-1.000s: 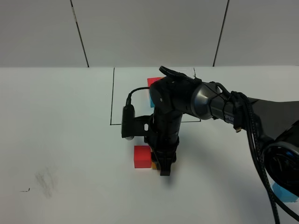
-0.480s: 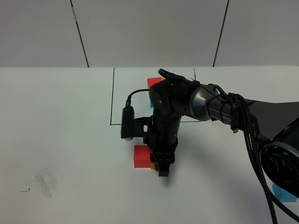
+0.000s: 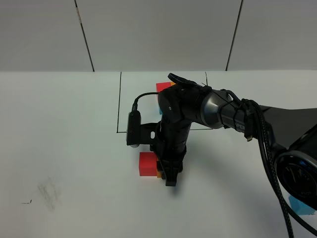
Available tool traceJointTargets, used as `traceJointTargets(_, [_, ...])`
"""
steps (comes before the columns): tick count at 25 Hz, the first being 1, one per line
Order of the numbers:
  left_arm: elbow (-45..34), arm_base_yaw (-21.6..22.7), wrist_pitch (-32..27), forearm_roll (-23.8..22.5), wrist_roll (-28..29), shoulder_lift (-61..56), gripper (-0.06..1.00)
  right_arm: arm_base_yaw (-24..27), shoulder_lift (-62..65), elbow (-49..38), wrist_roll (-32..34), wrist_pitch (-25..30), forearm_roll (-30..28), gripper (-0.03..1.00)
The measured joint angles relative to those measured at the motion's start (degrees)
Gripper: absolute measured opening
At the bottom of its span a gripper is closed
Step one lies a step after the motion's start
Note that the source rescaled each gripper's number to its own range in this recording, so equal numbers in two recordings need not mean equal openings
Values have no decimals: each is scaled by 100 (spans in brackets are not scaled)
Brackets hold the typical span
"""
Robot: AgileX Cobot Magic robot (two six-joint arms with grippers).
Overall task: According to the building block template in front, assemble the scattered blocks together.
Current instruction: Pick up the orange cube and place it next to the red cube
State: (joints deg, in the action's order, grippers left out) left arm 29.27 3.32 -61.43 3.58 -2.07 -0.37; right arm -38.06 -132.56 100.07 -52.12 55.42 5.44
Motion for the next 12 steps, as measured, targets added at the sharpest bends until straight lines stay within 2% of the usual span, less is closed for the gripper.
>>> traceJointTargets(12, [0, 0, 0, 0, 0, 0, 79, 0, -5, 0, 25, -7, 0, 0])
